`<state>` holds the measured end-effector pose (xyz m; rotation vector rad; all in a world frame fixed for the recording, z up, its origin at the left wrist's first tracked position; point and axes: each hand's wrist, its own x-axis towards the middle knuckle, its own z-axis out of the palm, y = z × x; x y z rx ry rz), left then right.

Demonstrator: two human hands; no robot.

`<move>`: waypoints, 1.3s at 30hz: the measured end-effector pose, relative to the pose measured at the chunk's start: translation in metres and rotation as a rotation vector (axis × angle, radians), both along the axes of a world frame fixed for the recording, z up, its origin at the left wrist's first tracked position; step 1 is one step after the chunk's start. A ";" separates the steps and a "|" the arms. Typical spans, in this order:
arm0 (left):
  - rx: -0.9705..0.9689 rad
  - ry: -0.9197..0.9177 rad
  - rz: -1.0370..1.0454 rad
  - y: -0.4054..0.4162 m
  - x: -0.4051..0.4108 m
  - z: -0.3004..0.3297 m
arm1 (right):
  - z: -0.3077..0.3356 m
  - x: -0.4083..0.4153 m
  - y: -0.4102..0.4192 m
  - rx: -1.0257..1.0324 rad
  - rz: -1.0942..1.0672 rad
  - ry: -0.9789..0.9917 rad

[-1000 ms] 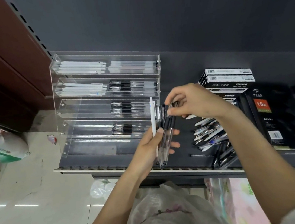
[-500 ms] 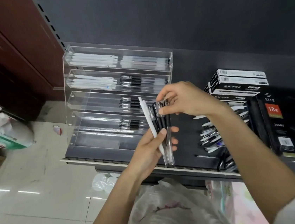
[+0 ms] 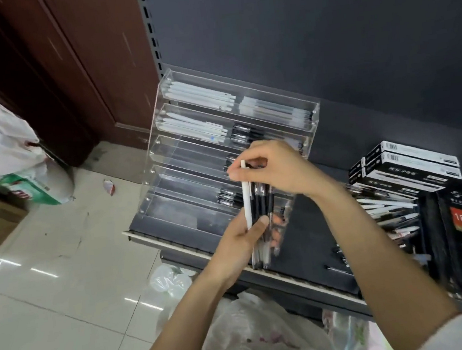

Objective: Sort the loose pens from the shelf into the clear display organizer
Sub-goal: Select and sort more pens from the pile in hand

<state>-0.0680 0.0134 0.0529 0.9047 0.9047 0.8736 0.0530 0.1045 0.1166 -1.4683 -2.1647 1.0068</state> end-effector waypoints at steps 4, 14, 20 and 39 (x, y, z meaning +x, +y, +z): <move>-0.041 -0.052 0.025 0.007 -0.030 -0.006 | 0.004 -0.016 0.004 0.022 -0.174 0.138; -0.235 -0.346 0.238 0.050 -0.129 -0.021 | -0.031 -0.097 -0.044 -0.094 -0.641 0.561; -0.296 -0.365 0.271 0.068 -0.145 -0.014 | -0.068 -0.159 -0.070 0.148 -0.798 0.230; -0.260 -0.290 0.179 0.110 -0.134 0.004 | -0.058 -0.148 -0.020 0.490 -0.688 0.111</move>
